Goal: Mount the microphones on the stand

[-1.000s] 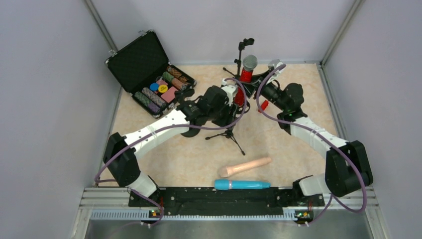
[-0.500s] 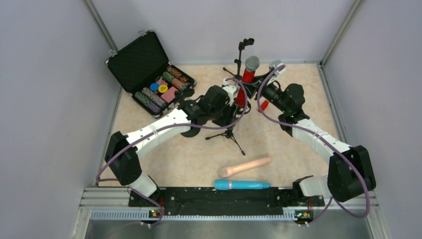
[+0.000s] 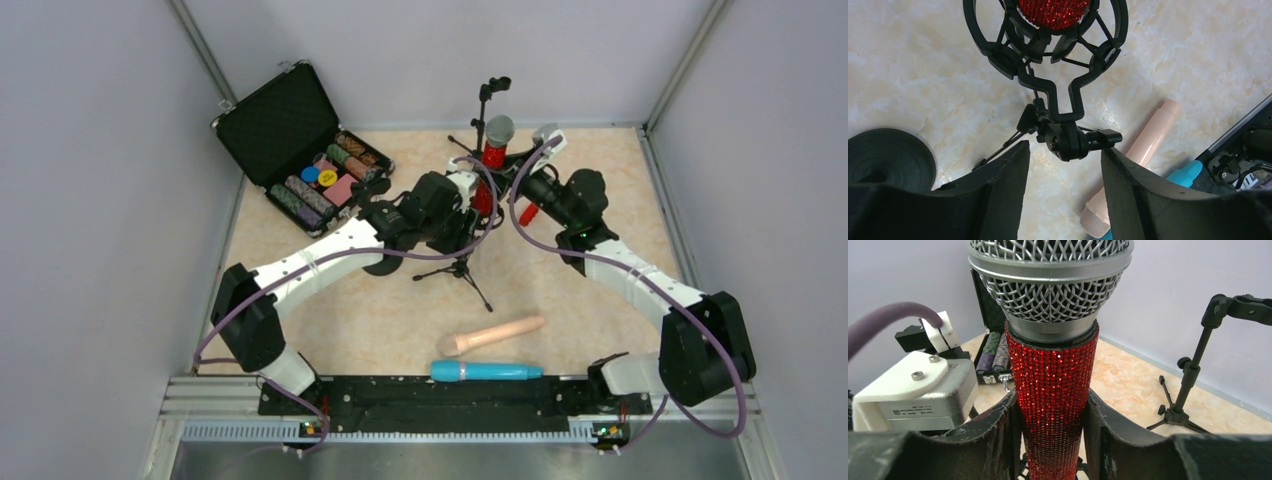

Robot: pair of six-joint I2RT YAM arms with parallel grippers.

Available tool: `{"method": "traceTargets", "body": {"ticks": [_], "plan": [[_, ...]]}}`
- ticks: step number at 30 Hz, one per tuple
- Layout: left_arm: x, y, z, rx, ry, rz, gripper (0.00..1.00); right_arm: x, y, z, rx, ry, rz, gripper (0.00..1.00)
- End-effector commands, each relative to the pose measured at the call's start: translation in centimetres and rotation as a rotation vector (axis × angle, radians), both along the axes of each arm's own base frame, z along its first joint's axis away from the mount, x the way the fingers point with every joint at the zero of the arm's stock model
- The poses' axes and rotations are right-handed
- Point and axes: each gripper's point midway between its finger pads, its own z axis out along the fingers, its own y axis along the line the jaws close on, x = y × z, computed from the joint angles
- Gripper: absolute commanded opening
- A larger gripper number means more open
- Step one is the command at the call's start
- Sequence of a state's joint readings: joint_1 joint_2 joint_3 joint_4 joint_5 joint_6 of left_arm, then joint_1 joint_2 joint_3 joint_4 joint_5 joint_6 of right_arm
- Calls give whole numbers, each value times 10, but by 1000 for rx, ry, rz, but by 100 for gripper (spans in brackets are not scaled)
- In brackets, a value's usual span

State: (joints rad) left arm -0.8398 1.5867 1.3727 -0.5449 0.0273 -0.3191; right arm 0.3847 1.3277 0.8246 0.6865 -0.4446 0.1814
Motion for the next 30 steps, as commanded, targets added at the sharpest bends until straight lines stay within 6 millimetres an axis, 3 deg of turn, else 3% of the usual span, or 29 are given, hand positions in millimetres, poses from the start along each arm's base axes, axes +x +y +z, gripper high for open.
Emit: {"method": "traceTargets", "body": {"ticks": [1, 12, 30], "plan": [[6, -5, 49, -116, -115, 13, 61, -4, 5, -48, -105, 100, 9, 0], [7, 15, 96, -278, -289, 99, 70, -6, 7, -64, -127, 128, 10, 0], [5, 17, 102, -314, -302, 109, 72, -11, 6, -85, -106, 207, 8, 0]]}}
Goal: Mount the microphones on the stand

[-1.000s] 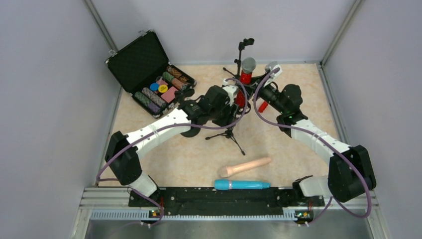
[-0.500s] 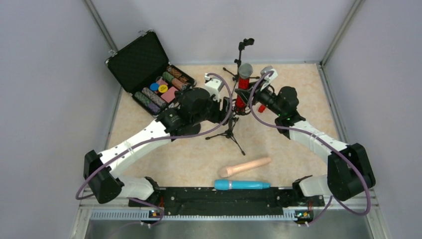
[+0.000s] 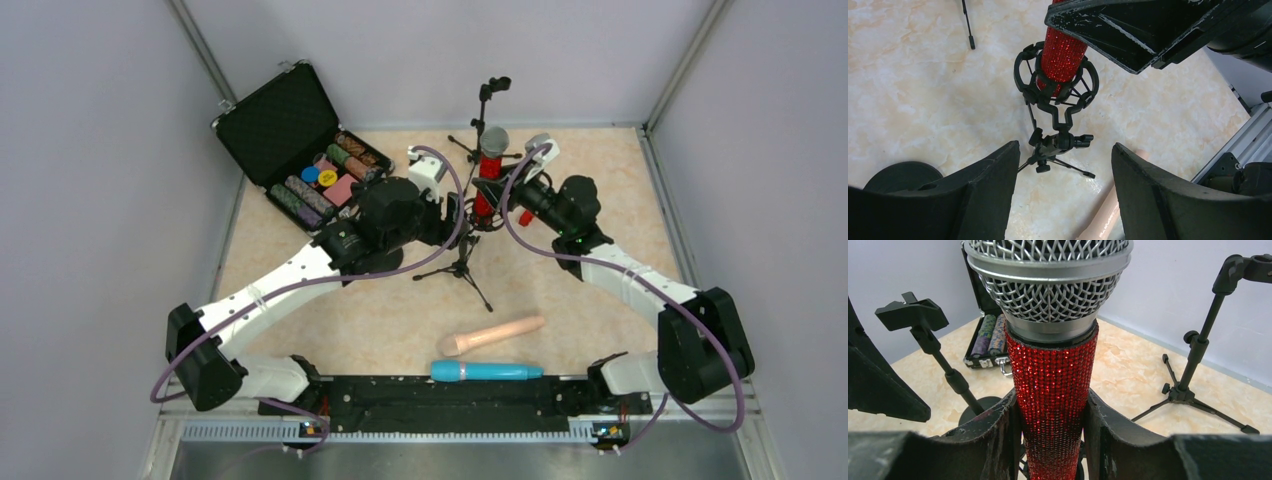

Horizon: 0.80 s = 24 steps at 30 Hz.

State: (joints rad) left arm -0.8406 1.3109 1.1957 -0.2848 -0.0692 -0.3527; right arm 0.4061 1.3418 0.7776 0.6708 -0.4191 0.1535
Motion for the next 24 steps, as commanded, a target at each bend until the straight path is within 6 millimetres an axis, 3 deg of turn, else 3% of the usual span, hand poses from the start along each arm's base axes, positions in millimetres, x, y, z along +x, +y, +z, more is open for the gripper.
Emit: {"method": "traceTargets", "body": {"ticks": [1, 9, 24], "plan": [[2, -2, 19, -60, -44, 8, 72, -9, 3, -55, -56, 162, 14, 0], [2, -5, 17, -59, -39, 0, 72, -10, 3, -64, -22, 193, 10, 0], [2, -9, 15, -57, -34, -15, 72, -17, 1, -61, 45, 167, 4, 0]]}}
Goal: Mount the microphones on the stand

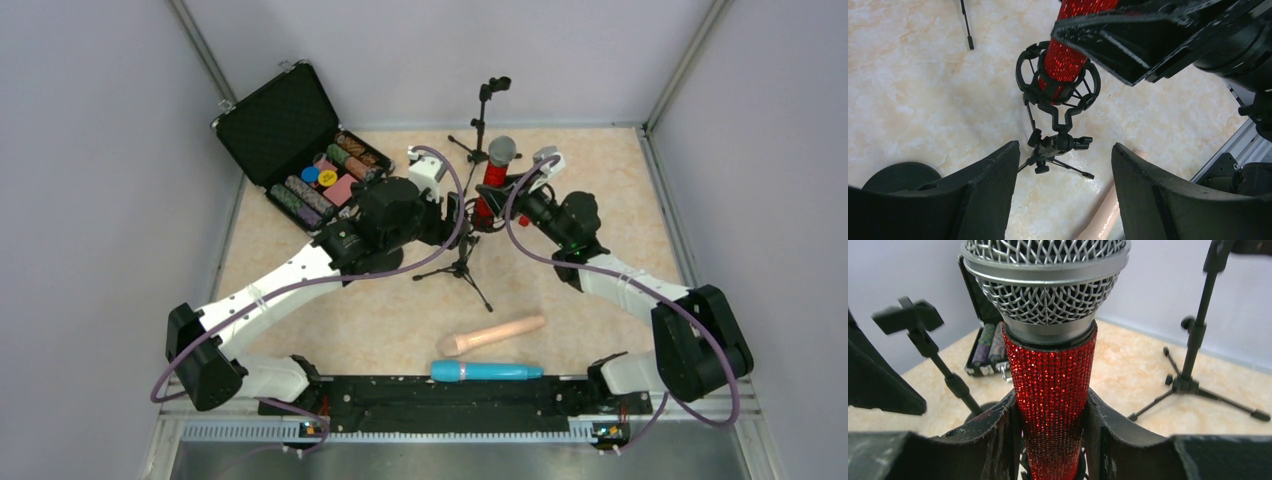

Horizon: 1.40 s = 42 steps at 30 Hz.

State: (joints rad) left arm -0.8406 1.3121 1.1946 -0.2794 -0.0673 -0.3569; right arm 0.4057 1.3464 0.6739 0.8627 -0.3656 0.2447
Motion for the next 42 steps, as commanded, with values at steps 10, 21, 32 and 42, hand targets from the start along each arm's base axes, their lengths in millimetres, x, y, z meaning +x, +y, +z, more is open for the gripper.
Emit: {"method": "traceTargets", "body": {"ticks": [10, 21, 32, 42], "plan": [[2, -10, 14, -49, -31, -23, 72, -17, 7, -51, -51, 147, 65, 0], [3, -14, 7, -39, -17, -36, 73, -17, 7, -69, -76, 187, 62, 0], [2, -21, -13, -1, 35, -58, 81, -18, 1, -91, -94, 238, 25, 0], [-2, -30, -28, 25, 80, -107, 88, -16, 1, -67, -80, 238, 20, 47]]}}
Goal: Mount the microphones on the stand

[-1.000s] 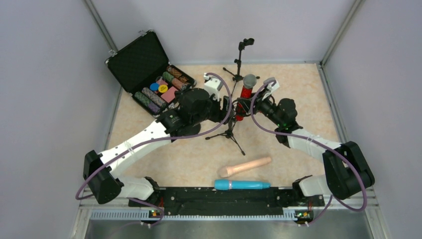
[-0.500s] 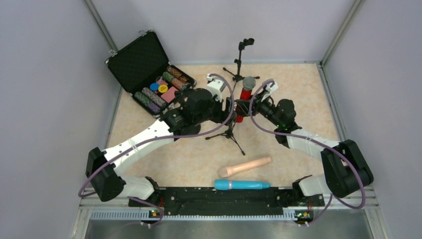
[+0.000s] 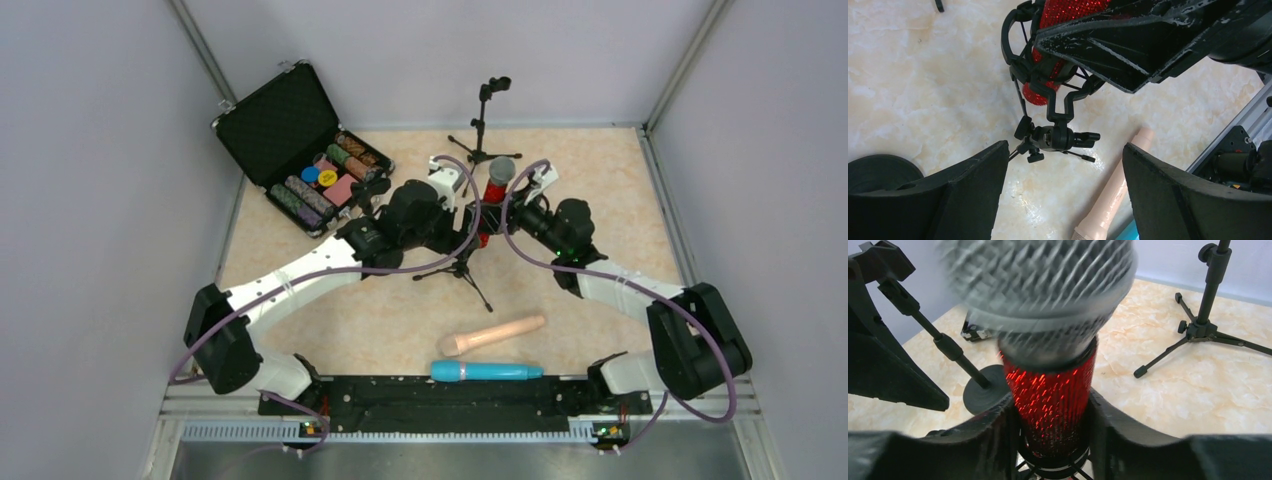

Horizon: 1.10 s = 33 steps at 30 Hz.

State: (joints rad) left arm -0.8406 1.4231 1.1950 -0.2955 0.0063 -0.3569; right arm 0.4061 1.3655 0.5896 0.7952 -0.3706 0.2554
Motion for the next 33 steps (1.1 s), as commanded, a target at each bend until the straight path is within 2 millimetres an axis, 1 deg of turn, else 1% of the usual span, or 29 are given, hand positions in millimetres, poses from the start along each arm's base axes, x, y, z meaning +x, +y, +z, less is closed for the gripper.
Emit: {"method": "traceTargets", "body": {"ticks": [1, 4, 6, 9, 11, 13, 16, 18, 19, 21, 25, 29, 31, 33], "plan": [[-1, -13, 19, -49, -25, -44, 89, -7, 3, 1, -11, 69, 10, 56], [0, -15, 18, -44, -34, -53, 89, -9, 1, 15, 15, 63, -3, 69], [1, -15, 18, -39, -37, -57, 89, -10, -1, 25, 32, 48, -11, 75], [1, -15, 18, -36, -47, -60, 89, -13, -4, 37, 53, 39, -24, 81], [1, -15, 20, -39, -51, -63, 89, -14, -8, 41, 62, 69, -50, 84], [0, -14, 24, -47, -59, -64, 88, -11, -16, 42, 71, 136, -109, 85], [0, -10, 32, -57, -87, -60, 88, -11, -27, 52, 99, 217, -192, 86], [1, -3, 39, -46, -125, -44, 88, -16, -30, 62, 111, 240, -205, 86], [6, 4, 43, -25, -158, -14, 88, -19, -30, 68, 124, 252, -201, 86], [8, 13, 53, -13, -203, 2, 88, -28, -26, 74, 125, 280, -160, 86], [4, 22, 78, -25, -282, -10, 88, -40, -18, 74, 134, 382, -109, 86], [-3, 34, 102, -46, -342, -7, 88, -55, -9, 64, 138, 470, -62, 86], [-6, 42, 109, -48, -361, 7, 88, -65, 1, 62, 122, 477, -1, 86], [-8, 49, 114, -50, -376, 23, 88, -72, 5, 59, 113, 495, -3, 86]]}}
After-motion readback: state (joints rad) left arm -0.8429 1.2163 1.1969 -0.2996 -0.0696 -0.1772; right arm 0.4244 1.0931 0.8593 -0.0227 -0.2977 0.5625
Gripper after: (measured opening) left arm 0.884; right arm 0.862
